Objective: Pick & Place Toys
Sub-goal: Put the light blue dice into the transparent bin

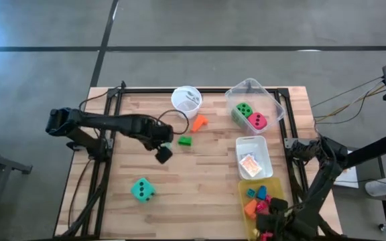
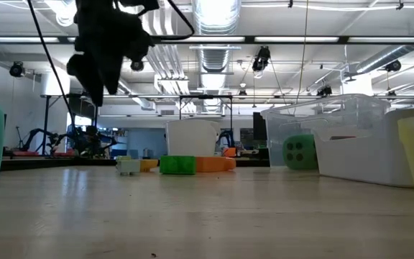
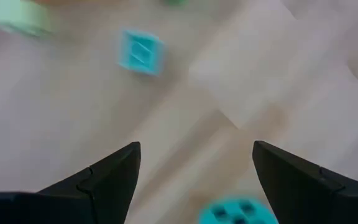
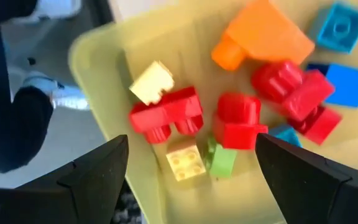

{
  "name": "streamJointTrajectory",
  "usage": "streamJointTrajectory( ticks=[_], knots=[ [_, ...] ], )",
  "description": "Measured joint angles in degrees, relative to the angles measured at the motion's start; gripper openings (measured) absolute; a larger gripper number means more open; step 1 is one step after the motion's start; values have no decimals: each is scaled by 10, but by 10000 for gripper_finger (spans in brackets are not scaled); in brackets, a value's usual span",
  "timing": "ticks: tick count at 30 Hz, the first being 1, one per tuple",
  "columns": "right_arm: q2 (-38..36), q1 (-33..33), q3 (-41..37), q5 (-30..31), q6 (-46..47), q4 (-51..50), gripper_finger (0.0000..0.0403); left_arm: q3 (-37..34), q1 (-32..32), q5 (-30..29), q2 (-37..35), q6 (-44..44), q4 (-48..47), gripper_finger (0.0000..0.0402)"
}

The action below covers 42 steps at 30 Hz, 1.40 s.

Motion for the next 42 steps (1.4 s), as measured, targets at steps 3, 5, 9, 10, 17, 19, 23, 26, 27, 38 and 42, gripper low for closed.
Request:
streamJointTrajectory(
  ticks=[3, 5, 9, 10, 17, 19, 23, 26, 27, 38, 42],
  knots=[
    [0, 9, 14, 60, -20, 1, 345, 0, -28, 57, 0, 5, 0, 313],
    [0, 10, 20, 105, -31, 2, 345, 0, -54, 71, 0, -11, -8, 313],
    [0, 10, 21, 186, -52, 6, 345, 0, -111, 74, 0, -75, -51, 313],
    [0, 10, 21, 202, -57, 6, 345, 0, -125, 74, 0, -93, -60, 313],
    [0, 9, 17, 311, -113, 56, 345, 0, -223, 78, -2, -189, -66, 313],
    [0, 9, 16, 318, -150, 83, 345, 0, -241, 78, -2, -220, -66, 313],
    [0, 9, 14, 318, -209, 131, 345, -1, -264, 73, -2, -255, -66, 313],
    [0, 9, 11, 318, -225, 145, 345, -8, -268, 69, -2, -277, -63, 313],
    [0, 9, 10, 318, -226, 147, 345, -12, -269, 69, -2, -283, -63, 313],
    [0, 9, 1, 317, -236, 149, 345, -37, -270, 85, -2, -314, -30, 313],
    [0, 9, 0, 317, -243, 149, 345, -37, -269, 63, -2, -340, -17, 313]
  ],
)
